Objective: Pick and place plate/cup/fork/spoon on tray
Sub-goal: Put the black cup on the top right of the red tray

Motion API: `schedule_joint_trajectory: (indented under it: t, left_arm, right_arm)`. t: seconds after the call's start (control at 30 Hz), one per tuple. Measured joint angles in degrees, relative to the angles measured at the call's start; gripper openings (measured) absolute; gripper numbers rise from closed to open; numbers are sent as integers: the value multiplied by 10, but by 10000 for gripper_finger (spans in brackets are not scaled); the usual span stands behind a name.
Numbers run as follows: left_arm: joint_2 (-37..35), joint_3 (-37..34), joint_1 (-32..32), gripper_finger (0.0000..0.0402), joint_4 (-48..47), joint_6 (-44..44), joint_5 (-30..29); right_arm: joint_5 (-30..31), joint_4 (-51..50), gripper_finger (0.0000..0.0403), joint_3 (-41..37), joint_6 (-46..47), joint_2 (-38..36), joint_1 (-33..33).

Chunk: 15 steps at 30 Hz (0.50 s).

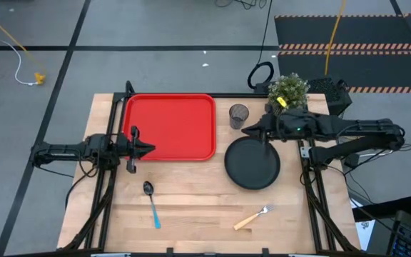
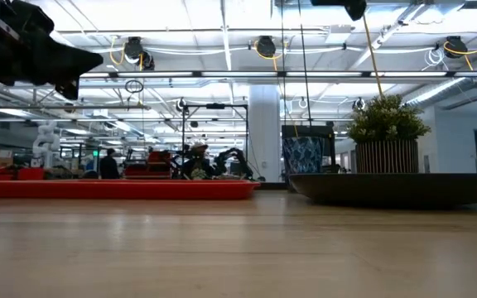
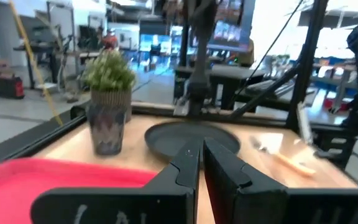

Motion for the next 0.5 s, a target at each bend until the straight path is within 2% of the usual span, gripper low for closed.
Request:
schedule_joint_trajectory:
  t: [0.23,0.5]
  left_arm:
    - [35,89,0,26,-35,-9,11]
    - [142,233,0,26,-134,-27,11]
  right_arm:
    - [0,64,0,-73,-1,3,0]
    - [0,70,0,-123,22,3,-13]
